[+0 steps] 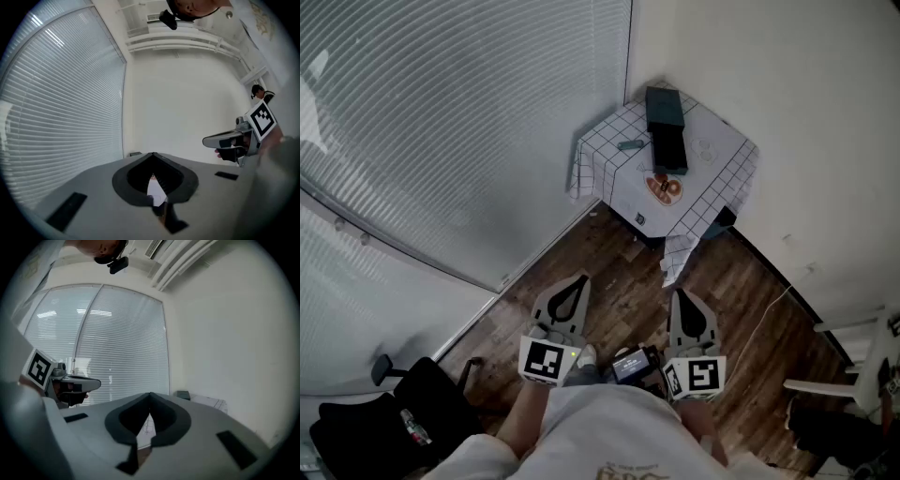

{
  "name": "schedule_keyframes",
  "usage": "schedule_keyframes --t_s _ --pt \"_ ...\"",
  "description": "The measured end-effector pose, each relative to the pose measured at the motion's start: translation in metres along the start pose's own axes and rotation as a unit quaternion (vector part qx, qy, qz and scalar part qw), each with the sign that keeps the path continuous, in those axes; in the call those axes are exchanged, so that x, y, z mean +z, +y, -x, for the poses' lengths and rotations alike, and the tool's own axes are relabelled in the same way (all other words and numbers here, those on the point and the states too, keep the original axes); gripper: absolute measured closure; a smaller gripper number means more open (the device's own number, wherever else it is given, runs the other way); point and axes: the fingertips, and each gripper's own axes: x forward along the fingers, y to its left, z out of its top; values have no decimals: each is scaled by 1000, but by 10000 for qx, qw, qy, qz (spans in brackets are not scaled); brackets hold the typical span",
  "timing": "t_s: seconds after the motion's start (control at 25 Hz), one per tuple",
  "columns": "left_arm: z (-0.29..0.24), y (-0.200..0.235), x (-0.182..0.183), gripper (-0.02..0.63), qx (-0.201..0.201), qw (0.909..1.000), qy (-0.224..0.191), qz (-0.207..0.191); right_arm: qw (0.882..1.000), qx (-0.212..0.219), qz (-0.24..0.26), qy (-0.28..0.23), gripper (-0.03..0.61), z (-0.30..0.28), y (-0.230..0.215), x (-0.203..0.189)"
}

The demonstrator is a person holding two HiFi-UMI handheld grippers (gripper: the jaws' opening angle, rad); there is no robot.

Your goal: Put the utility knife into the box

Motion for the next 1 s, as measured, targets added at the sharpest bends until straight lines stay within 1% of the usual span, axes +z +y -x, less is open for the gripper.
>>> schedule_keyframes --t_s 0.08,0.16,0.28,0.32,0.36,0.48,0.64,0.72,1.0 --pt "3 2 -1 607 12 10000 1 96 10000 63 16 -1 572 1 5 1" --pt "5 3 -1 607 22 10000 9 71 10000 93 22 17 572 1 8 0" --pt "3 1 1 607 25 9996 3 -275 9999 56 89 92 572 -1 7 -5" --pt "2 -1 2 607 23 9994 -10 -336 9999 48 109 108 572 -1 6 -6" --pt "1 -2 2 607 23 9995 -22 -325 9999 45 120 114 572 -1 4 -6" --pt "-4 -4 2 607 11 9999 -18 -102 9999 14 96 71 572 -1 -3 -6" --pt "-9 -4 5 607 51 10000 -18 28 9995 50 -201 -255 572 2 -12 5" --pt "-10 -6 7 607 104 9999 -25 69 9991 78 -270 -317 572 5 -18 7" --pt "-16 -20 -3 607 242 9996 70 -141 9994 96 -226 -257 572 9 -36 -5"
